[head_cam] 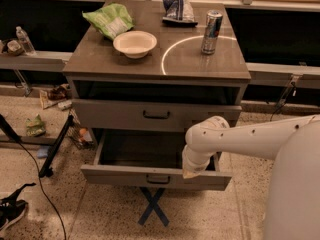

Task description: Open middle drawer

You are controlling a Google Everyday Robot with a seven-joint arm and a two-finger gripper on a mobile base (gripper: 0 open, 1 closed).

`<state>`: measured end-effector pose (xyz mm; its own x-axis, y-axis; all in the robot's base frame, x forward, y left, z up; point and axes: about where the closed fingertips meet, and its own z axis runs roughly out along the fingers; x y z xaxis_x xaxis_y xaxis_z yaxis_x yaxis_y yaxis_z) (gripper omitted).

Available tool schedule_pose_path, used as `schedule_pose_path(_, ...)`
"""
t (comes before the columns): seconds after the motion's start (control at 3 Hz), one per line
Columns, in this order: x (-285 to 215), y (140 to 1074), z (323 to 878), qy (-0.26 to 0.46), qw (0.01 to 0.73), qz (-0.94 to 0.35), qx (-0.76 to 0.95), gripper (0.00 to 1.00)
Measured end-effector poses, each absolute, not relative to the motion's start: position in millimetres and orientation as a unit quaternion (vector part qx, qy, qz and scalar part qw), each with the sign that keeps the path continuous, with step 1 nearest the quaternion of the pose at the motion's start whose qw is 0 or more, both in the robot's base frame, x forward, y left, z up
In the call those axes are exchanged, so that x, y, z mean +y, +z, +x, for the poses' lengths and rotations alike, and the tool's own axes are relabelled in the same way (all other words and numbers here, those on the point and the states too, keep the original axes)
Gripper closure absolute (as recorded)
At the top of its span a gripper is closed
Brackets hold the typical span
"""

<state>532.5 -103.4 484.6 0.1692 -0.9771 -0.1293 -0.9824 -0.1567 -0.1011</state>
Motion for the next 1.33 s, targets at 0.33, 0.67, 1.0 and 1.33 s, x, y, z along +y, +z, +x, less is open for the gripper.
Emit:
schedule_pose_path(0.33,-101,485,528,0.024,0.076,-0.761,0.643,0.27)
schedule_pose_path(0.67,-99,479,530,0.029,0.073,-0.761,0.644,0.04)
schedule_pose_path(1.0,-97,472,540,0.031,0.073,-0.761,0.644,0.0)
schedule_pose_path(1.33,-95,446,552,0.051,0.076,-0.752,0.653,0.0)
